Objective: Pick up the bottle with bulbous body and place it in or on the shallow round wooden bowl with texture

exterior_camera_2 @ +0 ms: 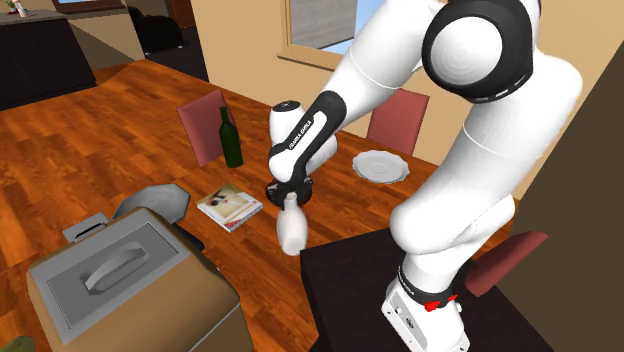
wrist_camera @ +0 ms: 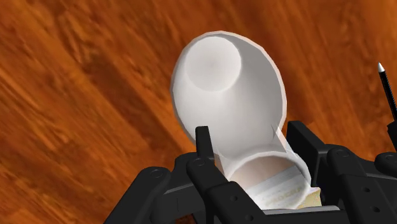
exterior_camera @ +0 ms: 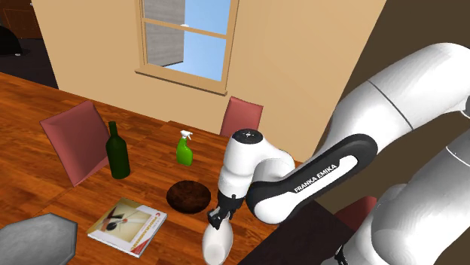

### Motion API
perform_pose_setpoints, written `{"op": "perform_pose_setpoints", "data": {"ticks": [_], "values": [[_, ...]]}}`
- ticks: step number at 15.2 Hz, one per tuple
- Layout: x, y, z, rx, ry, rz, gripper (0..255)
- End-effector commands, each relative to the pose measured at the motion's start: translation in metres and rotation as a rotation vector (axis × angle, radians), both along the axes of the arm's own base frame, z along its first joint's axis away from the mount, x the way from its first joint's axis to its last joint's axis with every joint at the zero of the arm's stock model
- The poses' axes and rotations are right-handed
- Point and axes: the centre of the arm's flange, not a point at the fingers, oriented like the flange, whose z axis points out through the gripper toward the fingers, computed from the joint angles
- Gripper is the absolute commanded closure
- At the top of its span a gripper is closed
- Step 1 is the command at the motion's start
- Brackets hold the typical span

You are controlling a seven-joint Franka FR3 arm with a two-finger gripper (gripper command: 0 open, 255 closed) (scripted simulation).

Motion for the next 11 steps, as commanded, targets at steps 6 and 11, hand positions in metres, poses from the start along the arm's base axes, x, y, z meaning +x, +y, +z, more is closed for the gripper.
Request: {"op": "perform_pose_setpoints", "data": {"ticks": [6, 11], "values": [[0.0, -0.001, 0.037, 0.001, 0.0, 0.0, 255], [0.0, -0.001, 0.063, 0.001, 0.0, 0.0, 255]]}}
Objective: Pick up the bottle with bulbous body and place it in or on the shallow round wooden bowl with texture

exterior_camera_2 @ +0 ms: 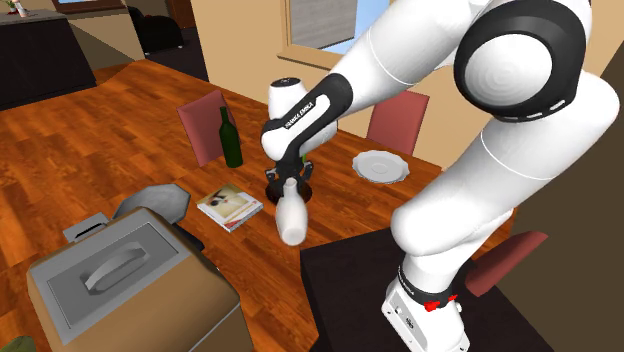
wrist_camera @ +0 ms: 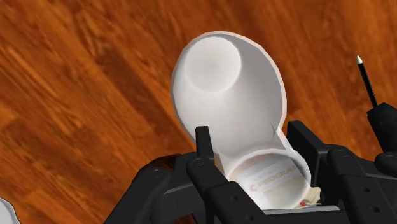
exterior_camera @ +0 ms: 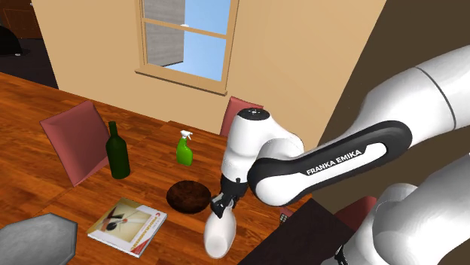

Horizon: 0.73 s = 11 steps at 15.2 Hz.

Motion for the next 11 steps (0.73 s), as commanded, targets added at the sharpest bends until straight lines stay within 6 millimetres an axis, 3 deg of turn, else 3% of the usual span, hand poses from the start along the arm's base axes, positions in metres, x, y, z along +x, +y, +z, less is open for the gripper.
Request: {"op": "perform_pose_setpoints", "data": {"ticks": [1, 4, 11], "values": [[0.0, 0.0, 0.012, 0.0, 0.0, 0.0, 255], [0.0, 0.0, 0.027, 0.0, 0.0, 0.0, 255], [0.086, -0.015, 0.057, 0.0, 0.0, 0.0, 255]]}}
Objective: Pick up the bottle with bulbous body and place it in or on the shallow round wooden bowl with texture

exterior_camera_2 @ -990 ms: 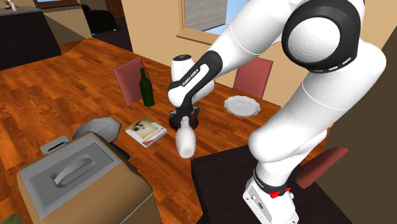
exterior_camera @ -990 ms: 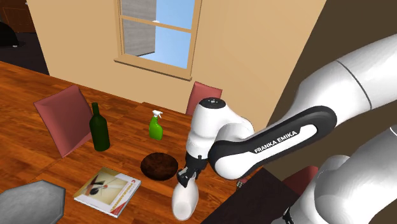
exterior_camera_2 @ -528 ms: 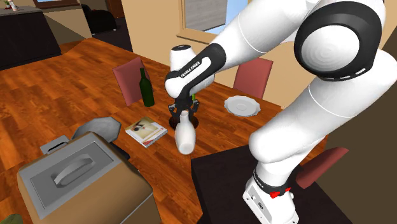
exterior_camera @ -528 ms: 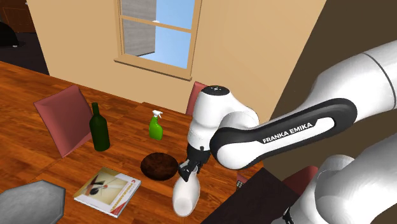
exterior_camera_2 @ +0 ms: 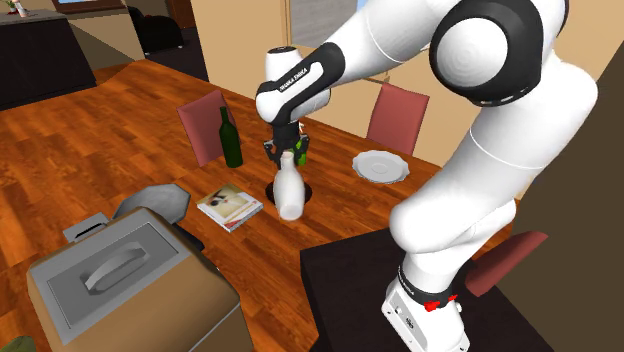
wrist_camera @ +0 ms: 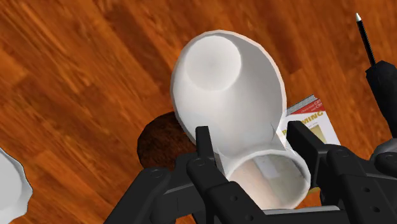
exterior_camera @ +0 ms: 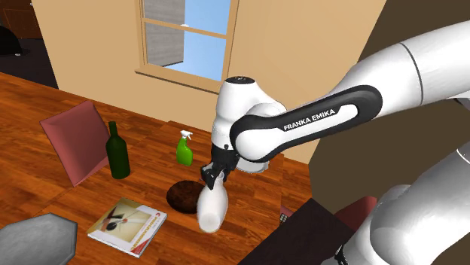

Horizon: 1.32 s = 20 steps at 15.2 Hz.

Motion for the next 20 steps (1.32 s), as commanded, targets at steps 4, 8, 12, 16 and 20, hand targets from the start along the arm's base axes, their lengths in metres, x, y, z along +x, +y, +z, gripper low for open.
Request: {"op": "perform_pose_setpoints", "data": {"ticks": [4, 8, 12, 16, 20], "values": [[0.063, -0.013, 0.023, -0.001, -0.001, 0.0, 255], [0.112, -0.022, 0.04, -0.001, -0.001, 0.0, 255], [0.162, -0.031, 0.057, -0.001, -0.001, 0.0, 255], [0.211, -0.04, 0.075, -0.001, -0.001, 0.0, 255], [0.221, -0.041, 0.062, -0.001, -0.001, 0.0, 255]]}}
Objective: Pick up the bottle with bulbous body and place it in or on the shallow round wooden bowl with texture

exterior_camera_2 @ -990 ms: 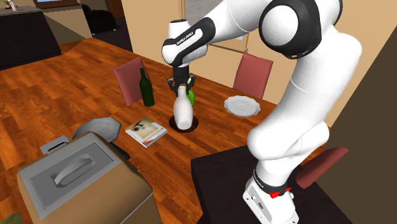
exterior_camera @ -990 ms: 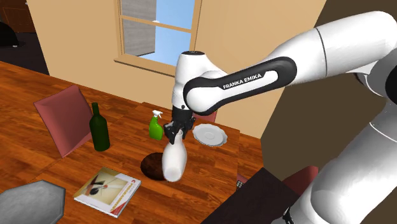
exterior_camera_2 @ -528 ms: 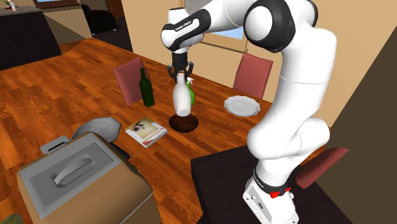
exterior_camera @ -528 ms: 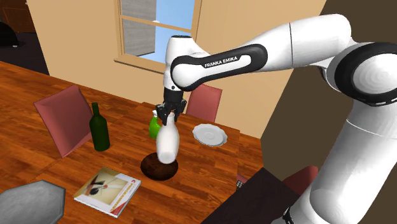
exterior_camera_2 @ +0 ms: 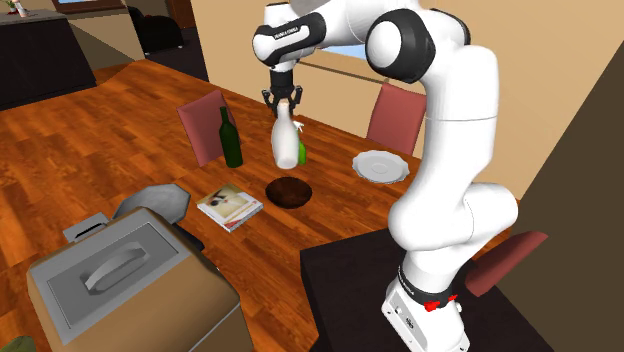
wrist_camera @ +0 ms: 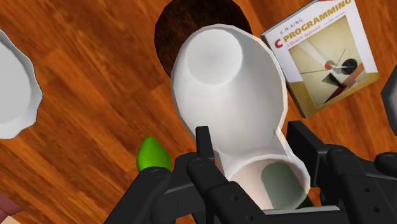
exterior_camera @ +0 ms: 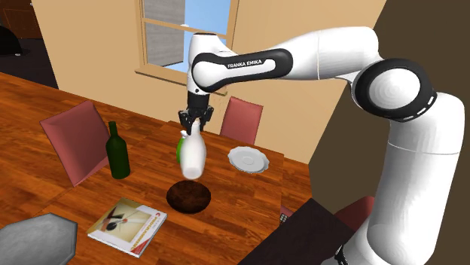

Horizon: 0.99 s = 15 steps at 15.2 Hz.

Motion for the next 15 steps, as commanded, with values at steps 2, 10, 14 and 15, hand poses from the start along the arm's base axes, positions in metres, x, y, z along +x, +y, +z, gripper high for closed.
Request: {"op": "perform_pose_setpoints", "data": {"ticks": [2, 10, 14, 15], "values": [[0.002, 0.0, -0.014, 0.0, -0.001, 0.0, 255], [0.002, 0.0, -0.056, 0.0, -0.001, 0.0, 255], [0.002, 0.0, -0.077, 0.0, -0.001, 0.0, 255], [0.002, 0.0, -0.083, 0.0, -0.001, 0.0, 255]]}}
